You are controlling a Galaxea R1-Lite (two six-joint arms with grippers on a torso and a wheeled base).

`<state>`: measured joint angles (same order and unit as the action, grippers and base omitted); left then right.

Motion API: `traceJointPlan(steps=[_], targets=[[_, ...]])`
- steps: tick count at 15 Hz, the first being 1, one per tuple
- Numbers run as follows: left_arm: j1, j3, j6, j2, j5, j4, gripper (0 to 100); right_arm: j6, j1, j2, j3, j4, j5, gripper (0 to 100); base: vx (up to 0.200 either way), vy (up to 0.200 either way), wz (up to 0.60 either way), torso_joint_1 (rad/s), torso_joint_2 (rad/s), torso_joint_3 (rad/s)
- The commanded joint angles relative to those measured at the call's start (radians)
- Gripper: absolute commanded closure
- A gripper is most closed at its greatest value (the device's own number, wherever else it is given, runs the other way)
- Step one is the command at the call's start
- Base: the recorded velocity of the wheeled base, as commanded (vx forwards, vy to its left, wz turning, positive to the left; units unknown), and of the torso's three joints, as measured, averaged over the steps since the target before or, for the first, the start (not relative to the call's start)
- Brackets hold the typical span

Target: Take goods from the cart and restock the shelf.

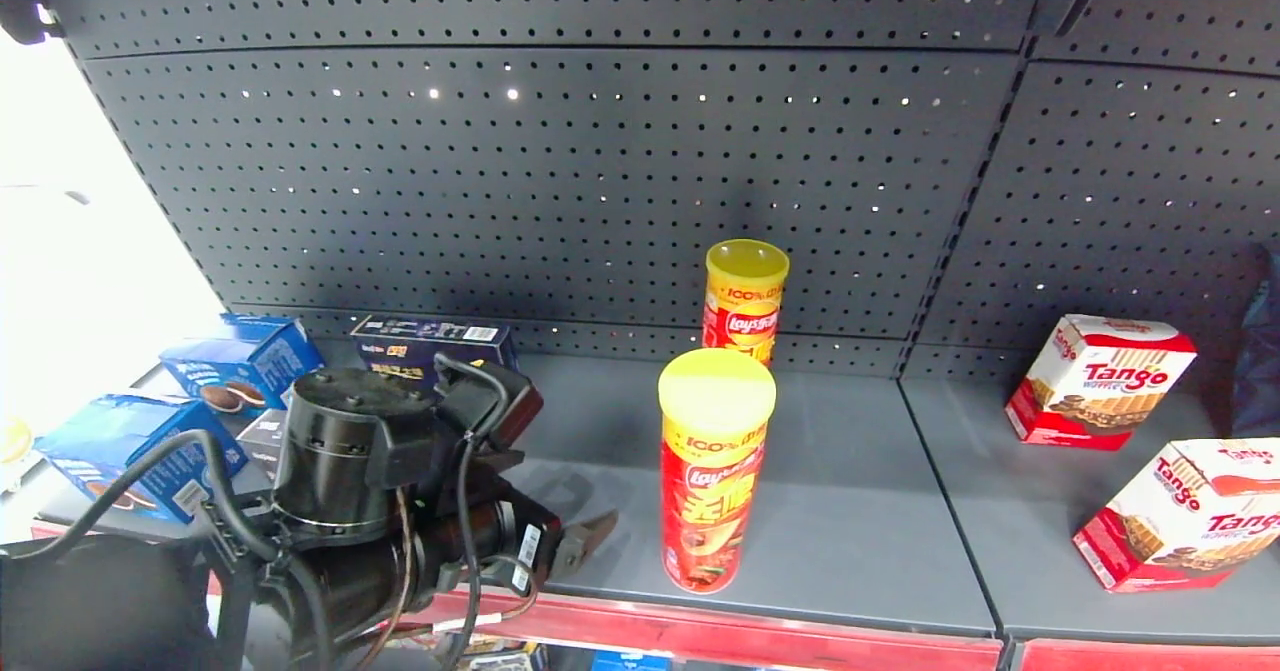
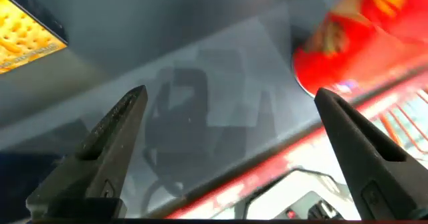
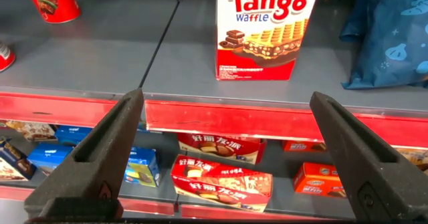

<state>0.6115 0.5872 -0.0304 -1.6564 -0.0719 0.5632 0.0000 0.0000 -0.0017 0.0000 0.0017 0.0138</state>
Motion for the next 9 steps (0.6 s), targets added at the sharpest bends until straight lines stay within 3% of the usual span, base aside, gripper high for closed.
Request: traceJointPlan(steps=[1,3,9], targets=[[0.021,0.046,-0.032,-0.054,-0.040,0.000,0,0.000,0.000,0.002,0.000,0.000,0.000,0,0.000,0.000,0.00,0.000,0.00,0.000],[0.037,0.060,-0.059,-0.074,-0.063,0.000,0,0.000,0.000,0.002,0.000,0.000,0.000,0,0.000,0.000,0.00,0.000,0.00,0.000],[0.067,0.069,-0.054,-0.086,-0.063,-0.003,0,0.000,0.000,0.002,0.000,0.000,0.000,0,0.000,0.000,0.00,0.000,0.00,0.000]])
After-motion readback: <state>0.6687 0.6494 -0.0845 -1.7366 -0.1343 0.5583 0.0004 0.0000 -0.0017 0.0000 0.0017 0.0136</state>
